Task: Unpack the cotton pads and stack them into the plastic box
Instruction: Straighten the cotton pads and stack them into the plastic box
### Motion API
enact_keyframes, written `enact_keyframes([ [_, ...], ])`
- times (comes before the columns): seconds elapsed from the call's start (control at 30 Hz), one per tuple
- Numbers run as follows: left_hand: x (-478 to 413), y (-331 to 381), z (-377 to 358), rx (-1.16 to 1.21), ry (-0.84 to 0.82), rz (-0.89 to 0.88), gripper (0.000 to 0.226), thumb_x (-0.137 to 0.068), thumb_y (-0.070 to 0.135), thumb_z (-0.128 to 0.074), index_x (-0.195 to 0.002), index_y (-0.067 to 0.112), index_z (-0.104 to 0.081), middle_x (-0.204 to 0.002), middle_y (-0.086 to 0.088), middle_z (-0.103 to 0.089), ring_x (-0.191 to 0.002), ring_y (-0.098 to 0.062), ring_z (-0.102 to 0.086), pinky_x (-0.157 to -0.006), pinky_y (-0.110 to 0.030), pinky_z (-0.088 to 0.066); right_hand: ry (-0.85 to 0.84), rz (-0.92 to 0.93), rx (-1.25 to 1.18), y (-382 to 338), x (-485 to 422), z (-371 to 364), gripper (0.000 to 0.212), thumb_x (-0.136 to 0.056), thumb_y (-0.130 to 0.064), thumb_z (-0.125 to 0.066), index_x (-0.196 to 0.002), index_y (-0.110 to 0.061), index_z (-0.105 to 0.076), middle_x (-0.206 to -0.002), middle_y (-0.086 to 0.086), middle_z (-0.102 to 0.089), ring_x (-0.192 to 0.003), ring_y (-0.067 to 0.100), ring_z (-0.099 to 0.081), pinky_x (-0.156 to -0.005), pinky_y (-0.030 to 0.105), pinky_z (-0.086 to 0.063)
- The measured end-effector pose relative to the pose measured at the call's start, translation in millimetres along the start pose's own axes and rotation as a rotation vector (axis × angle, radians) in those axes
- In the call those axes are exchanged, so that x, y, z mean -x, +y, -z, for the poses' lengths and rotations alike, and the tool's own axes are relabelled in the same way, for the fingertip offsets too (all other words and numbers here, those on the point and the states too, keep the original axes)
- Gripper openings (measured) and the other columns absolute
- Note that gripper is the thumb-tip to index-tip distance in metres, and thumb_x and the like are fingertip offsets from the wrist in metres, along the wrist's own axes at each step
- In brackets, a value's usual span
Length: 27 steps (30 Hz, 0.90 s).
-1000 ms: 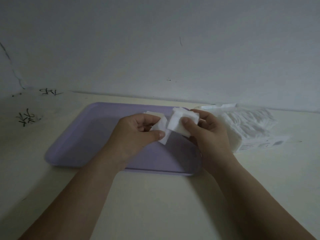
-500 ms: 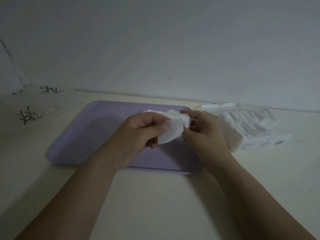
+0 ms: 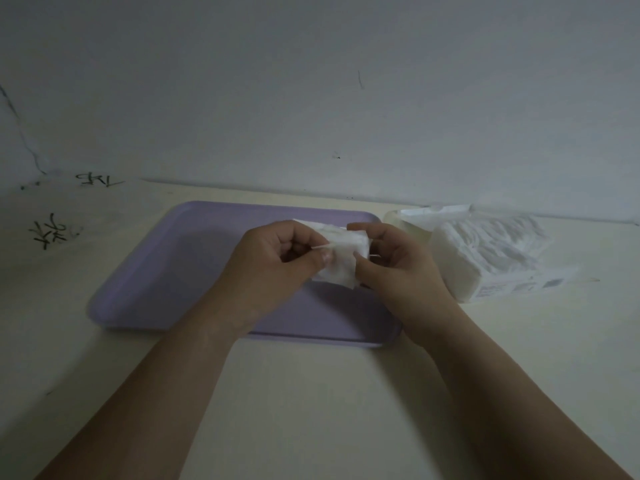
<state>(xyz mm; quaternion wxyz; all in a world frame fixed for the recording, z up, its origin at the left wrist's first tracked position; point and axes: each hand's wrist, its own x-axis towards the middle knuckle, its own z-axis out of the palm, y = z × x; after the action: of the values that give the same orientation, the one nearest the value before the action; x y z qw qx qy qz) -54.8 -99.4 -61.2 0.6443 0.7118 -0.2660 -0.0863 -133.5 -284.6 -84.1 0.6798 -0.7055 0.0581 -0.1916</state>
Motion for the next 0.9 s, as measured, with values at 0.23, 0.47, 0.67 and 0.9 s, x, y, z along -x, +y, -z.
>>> enact_keyframes([
  [0.23,-0.4,-3.7,-1.6,-0.042,0.037,0.000,0.009,-0.086,0.013,-0.084,-0.089,0.013,-0.075,-0.087,-0.010,-0.078,-0.077,-0.019,-0.071,-0.075,-0.030,-0.057,-0.021,-0.042,-0.043,-4.3,2.6,-2.5,0.034,-0.090,-0.018,-0.075,-0.124,-0.015,-0.071,-0.111,0.018,-0.077,-0.096,0.028,-0.074,-0.089,0.047,-0.061],
  [0.47,-1.2,-3.9,-1.5,-0.085,0.091,-0.017,0.035,-0.075,0.018,-0.094,-0.093,0.015,-0.063,-0.072,-0.013,-0.064,-0.064,-0.014,-0.054,-0.061,-0.029,-0.048,-0.043,0.026,-0.009,-5.9,3.6,-5.1,0.069,-0.062,-0.026,-0.096,-0.124,-0.026,-0.065,-0.116,0.016,-0.074,-0.103,0.032,-0.072,-0.096,0.057,-0.059],
  [0.67,-3.1,-13.2,13.4,-0.209,-0.216,-0.017,0.068,-0.069,0.021,-0.095,-0.130,0.026,-0.066,-0.099,0.007,-0.077,-0.087,-0.014,-0.073,-0.082,-0.038,-0.060,-0.156,0.045,0.111,0.1,2.9,1.6,0.076,-0.072,-0.003,-0.081,-0.139,-0.029,-0.057,-0.123,0.005,-0.073,-0.112,0.021,-0.072,-0.101,0.044,-0.057],
  [0.9,-2.9,-15.1,6.8,-0.407,-0.229,0.003,0.030,-0.077,0.016,-0.088,-0.102,0.022,-0.074,-0.060,0.012,-0.062,-0.052,0.001,-0.048,-0.055,-0.017,-0.039,-0.093,0.014,0.330,3.9,4.6,-6.1,0.091,-0.071,-0.029,-0.075,-0.156,-0.032,-0.041,-0.151,-0.014,-0.053,-0.137,-0.001,-0.053,-0.117,0.037,-0.045],
])
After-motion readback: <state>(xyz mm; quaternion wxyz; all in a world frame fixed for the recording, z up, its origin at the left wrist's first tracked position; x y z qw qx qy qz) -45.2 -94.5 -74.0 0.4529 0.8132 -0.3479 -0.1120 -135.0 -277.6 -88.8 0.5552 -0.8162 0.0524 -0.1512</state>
